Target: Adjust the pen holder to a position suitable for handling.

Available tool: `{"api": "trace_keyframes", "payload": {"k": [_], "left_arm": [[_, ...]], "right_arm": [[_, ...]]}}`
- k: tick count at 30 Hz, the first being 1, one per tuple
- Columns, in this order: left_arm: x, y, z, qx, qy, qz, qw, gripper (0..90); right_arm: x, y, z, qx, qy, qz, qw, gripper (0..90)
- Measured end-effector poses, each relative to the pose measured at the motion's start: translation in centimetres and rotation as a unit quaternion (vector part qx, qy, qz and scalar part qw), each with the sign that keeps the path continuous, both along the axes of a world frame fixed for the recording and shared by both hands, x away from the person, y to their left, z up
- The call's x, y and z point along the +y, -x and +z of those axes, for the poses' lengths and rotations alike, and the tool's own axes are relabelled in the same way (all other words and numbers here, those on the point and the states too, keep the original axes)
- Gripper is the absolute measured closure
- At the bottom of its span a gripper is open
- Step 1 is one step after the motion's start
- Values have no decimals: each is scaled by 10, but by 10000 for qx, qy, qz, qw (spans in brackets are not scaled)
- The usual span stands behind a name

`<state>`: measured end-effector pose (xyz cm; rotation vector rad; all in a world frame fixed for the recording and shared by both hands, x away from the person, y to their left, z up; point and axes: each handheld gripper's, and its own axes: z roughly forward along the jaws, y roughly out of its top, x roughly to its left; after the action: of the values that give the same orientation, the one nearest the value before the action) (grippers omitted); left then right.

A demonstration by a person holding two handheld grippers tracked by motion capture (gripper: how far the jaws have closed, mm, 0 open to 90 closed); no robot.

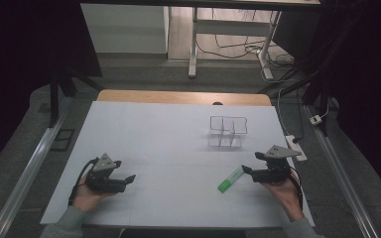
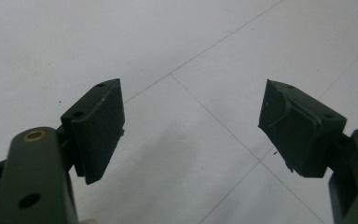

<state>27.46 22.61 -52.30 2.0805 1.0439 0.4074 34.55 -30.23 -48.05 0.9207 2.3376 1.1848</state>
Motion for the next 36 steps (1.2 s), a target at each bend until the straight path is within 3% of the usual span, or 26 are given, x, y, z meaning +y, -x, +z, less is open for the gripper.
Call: {"api": "trace_keyframes", "payload": {"k": [18, 36], "left_arm": [[-1, 0, 0, 4, -16, -19, 10000, 223], [-1, -2, -2, 21, -52, -25, 10000, 223]], "right_arm": [[-1, -26, -1, 213, 44, -312, 9993, 259], [-13, -71, -4, 348, 80, -843, 9958, 306]]}}
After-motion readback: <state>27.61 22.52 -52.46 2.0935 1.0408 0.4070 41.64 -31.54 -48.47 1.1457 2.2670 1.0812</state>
